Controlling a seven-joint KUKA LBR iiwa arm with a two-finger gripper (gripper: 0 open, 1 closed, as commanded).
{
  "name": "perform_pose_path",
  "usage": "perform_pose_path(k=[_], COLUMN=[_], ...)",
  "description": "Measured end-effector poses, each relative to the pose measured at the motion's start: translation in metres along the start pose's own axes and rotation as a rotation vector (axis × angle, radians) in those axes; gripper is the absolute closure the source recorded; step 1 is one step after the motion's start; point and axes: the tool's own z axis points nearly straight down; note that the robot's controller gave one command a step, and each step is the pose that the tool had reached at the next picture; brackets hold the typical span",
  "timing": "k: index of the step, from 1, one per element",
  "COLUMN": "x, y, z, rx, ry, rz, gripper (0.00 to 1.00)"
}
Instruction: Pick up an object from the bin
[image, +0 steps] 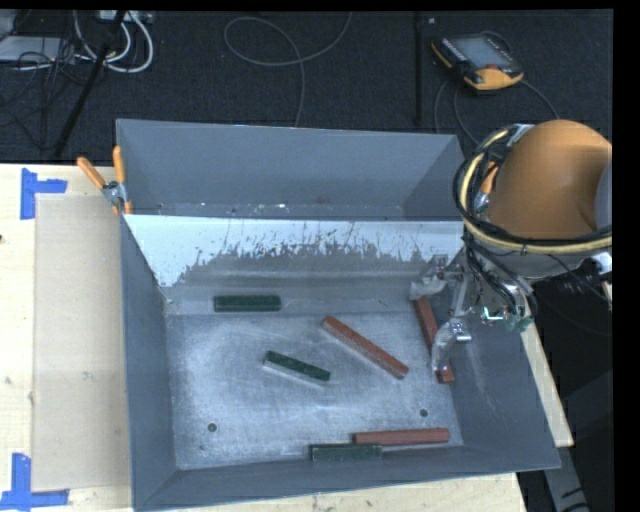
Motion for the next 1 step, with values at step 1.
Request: perform_pose_path(k=[1], x=[-0.0014], y=[0.0002], z=[-0.0037], rx=[0.001], ry=[-0.007], rz=[-0.002], gripper=[0.00])
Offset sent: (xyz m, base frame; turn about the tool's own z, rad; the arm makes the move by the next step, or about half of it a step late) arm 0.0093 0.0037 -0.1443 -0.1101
